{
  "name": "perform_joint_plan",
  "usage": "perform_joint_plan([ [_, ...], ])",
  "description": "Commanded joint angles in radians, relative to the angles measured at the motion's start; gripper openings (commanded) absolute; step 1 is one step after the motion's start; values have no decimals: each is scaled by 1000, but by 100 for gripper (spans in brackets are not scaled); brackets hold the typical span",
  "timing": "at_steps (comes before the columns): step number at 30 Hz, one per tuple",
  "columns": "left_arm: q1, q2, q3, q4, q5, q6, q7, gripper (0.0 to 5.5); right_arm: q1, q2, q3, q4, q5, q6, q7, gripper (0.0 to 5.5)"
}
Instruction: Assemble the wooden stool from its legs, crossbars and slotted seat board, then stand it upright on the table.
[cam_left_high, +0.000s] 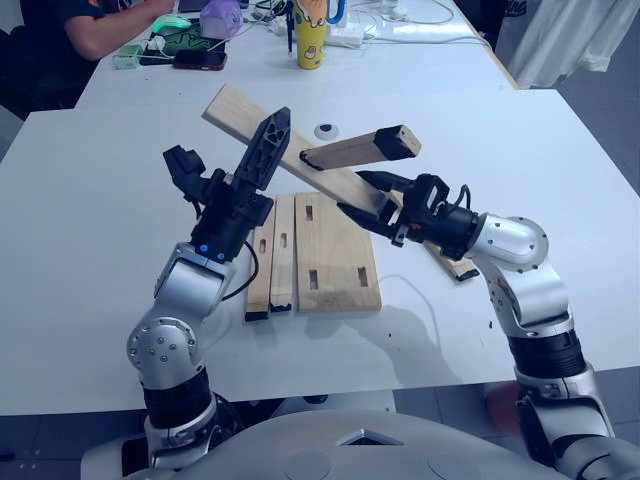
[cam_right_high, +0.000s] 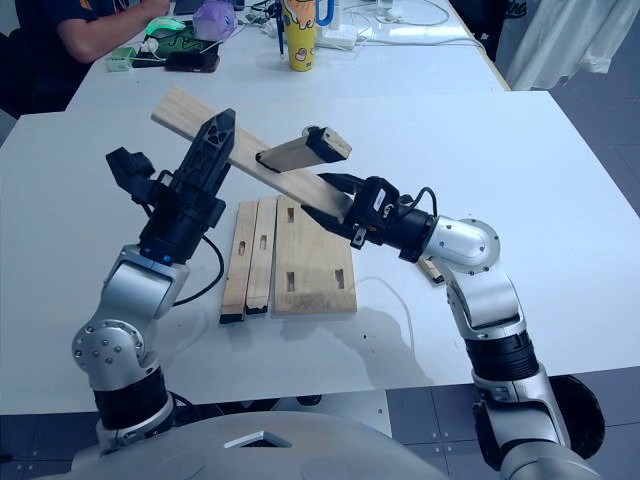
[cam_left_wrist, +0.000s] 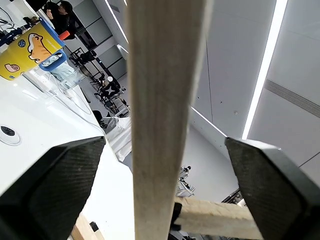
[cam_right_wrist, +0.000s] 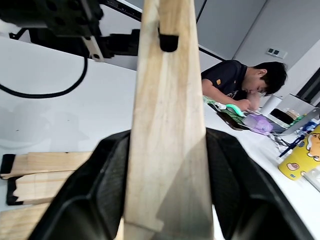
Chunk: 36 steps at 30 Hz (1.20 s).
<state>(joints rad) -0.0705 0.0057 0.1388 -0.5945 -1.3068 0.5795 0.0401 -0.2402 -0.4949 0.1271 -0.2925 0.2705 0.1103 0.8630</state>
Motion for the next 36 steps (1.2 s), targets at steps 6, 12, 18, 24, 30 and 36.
perform_joint_plan([
  [6,-22,14,2,25,-9,-46,15,357,-4,-6,-1,-6,6,12,-2,208],
  [12,-25,23,-7,33,-8,-55,10,261,-5,-3,2,-2,-3,5,-6,208],
  [18,-24,35,-15,42,9,-59,7,172,-4,-4,9,1,-9,0,-1,208],
  [24,-21,43,-22,48,8,-66,-6,108,-10,-6,10,15,-22,-9,-3,208],
  [30,-22,45,-21,62,18,-72,-13,108,-15,-4,12,23,-26,-14,-4,208],
  [36,-24,45,-14,83,29,-82,-13,107,-15,-11,11,12,-9,-3,14,255],
])
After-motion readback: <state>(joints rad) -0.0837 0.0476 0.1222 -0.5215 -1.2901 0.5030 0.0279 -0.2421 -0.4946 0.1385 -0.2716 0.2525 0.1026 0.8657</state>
